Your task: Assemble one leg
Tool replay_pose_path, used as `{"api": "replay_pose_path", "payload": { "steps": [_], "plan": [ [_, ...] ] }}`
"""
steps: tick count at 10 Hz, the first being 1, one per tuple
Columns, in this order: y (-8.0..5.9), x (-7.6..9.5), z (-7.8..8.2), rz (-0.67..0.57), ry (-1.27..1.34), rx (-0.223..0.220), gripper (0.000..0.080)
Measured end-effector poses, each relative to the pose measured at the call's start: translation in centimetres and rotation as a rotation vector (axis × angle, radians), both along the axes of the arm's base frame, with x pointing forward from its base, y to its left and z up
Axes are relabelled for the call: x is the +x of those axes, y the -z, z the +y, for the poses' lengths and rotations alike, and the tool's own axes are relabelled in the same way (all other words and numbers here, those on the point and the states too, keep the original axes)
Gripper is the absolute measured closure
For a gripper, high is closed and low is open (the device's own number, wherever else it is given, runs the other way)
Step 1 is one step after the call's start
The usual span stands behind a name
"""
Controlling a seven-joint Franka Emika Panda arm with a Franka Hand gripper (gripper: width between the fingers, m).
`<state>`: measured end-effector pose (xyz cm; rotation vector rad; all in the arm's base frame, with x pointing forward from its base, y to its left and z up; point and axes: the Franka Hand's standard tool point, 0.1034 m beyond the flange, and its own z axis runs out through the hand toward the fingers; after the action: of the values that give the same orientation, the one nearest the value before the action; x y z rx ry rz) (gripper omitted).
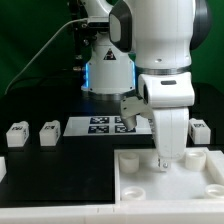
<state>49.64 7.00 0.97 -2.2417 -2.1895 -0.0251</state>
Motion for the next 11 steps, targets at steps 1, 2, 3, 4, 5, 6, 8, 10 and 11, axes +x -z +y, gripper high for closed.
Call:
{"api": "replay_pose_path", "payload": {
  "steps": [1,2,3,4,5,6,8,10,11],
  "plan": [
    [0.0,0.0,-0.01,0.0,0.0,0.0,0.0171],
    [0.0,0.0,-0.03,0.0,0.001,0.0,0.0171],
    [0.01,0.0,-0.06,0.0,0.001,0.0,0.0153],
    [0.01,0.01,-0.08,0.0,0.002,0.0,0.0153],
    [0.01,0.01,-0.09,0.0,0.002,0.0,0.015],
    [0.01,0.01,-0.1,0.0,0.002,0.0,0.015],
    [0.02,0.01,-0.11,0.0,0.002,0.0,0.015],
    [0.02,0.0,-0.12,0.0,0.002,0.0,0.015],
    [-0.19,0.07,-0.16,-0.002,0.037,0.001,0.015]
  ]
}}
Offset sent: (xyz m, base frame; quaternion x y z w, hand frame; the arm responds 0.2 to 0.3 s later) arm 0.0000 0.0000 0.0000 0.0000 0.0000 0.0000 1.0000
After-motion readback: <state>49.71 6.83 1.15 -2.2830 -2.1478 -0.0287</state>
